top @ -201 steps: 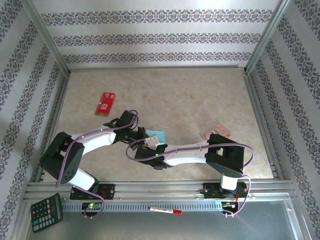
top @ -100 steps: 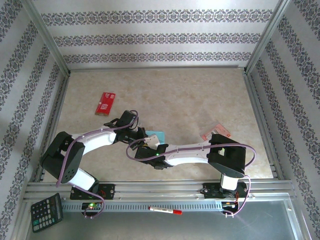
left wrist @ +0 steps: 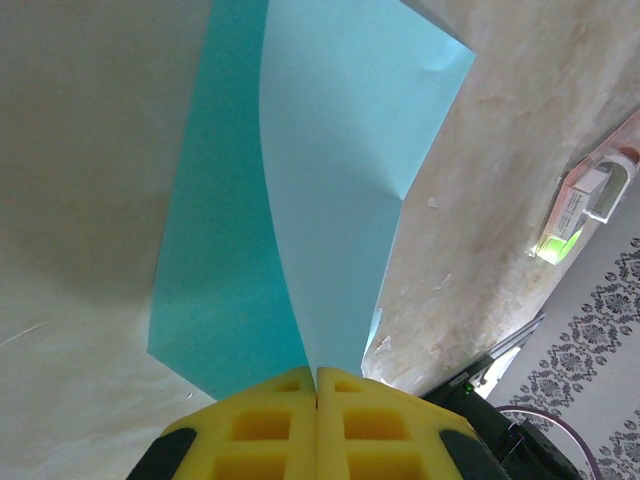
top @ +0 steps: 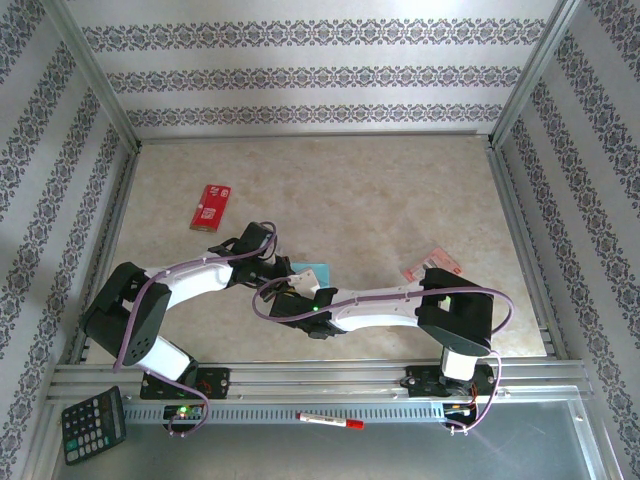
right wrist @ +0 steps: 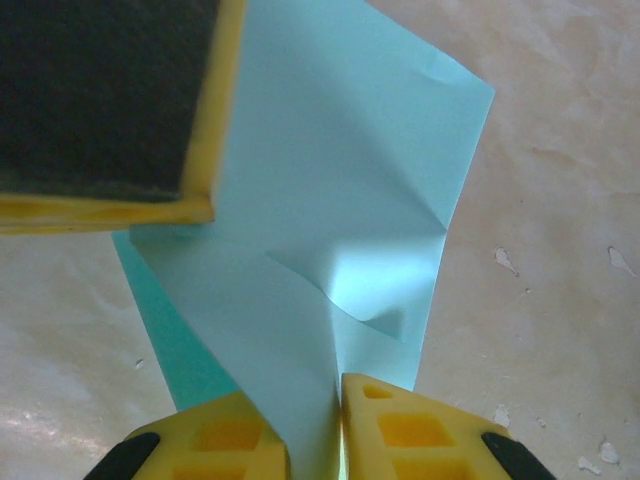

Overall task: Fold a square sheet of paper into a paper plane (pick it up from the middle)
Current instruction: Fourth fold the wing at the center of the table.

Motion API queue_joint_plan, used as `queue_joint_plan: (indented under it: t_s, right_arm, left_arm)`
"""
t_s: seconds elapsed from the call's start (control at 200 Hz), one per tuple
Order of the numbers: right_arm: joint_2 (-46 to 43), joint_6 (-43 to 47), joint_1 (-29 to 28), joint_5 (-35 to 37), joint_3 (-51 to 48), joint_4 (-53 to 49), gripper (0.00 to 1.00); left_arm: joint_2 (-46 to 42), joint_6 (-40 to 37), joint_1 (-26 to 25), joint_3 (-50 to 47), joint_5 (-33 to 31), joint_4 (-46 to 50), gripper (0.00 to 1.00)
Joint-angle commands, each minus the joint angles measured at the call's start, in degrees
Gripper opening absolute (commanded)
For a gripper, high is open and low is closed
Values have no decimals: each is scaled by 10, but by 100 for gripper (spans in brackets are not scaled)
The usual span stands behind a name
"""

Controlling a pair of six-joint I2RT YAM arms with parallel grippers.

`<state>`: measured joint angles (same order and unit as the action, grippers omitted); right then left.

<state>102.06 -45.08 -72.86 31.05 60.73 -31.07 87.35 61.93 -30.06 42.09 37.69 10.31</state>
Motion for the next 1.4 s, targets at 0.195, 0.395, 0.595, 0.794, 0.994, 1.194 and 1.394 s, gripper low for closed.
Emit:
queue_joint_plan:
  t_s: [0.195,0.395,0.595,0.794,0.994,1.194,1.394]
  right_arm:
    - [-17,-2,2,11,10,-3,19]
    - [-26,-6,0,14,7,-6,21]
    - [-28,-4,-3,15,9,-8,21]
    - [-28,-7,-3,18,7,-13,18]
    - [-28,-12,-3,13,-3,-10,11]
    - [-27,-16,-2,13,-15,-3,3]
    - [-37,-10,2,13,-40,24,0]
  left_arm:
    - [3,-7,-11,-7,5,4,0]
    - [4,-8,-11,-9,5,3,0]
    - [3,-9,-12,-8,5,5,0]
    - [3,-9,-12,-8,4,5,0]
    - [5,-9,-12,-9,2,3,0]
    - [3,-9,-13,-11,0,4,0]
    - [-7,-11,-13,-8,-6,14,0]
